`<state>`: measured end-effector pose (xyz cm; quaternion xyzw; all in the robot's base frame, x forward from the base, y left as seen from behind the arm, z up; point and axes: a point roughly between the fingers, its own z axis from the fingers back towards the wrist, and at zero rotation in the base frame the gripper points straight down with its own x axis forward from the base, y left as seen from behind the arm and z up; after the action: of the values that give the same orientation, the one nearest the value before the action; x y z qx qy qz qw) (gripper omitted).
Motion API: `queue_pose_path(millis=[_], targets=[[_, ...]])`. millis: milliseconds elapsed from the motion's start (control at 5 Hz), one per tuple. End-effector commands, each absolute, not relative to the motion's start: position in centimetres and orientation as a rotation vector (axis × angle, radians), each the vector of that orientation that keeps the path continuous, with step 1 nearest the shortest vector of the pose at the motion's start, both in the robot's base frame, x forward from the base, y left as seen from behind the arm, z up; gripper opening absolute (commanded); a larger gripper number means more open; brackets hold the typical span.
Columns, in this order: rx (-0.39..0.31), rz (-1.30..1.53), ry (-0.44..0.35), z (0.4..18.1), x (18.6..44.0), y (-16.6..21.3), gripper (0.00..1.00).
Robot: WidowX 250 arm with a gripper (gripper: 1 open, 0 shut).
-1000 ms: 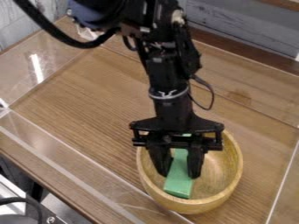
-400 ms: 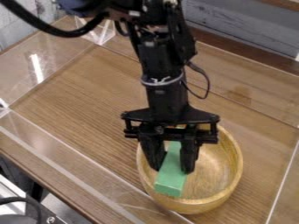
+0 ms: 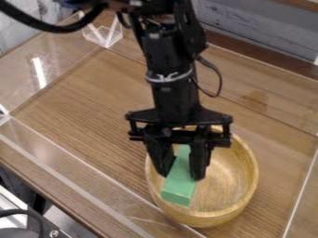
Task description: Remove the green block from inside the brown bowl and put it on the table
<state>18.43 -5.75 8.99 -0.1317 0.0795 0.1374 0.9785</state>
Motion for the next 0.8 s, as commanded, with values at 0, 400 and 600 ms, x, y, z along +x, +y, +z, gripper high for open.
queue_pose_path(millis=[0,400,600], targets=[[-0.28,0.253,0.091,10.8,19.3,-5.3,0.0],[-0.278,0.223,0.073,12.2,19.4,-4.4,0.0],[-0.278,0.214,0.063,12.6,19.6,-4.1,0.0]])
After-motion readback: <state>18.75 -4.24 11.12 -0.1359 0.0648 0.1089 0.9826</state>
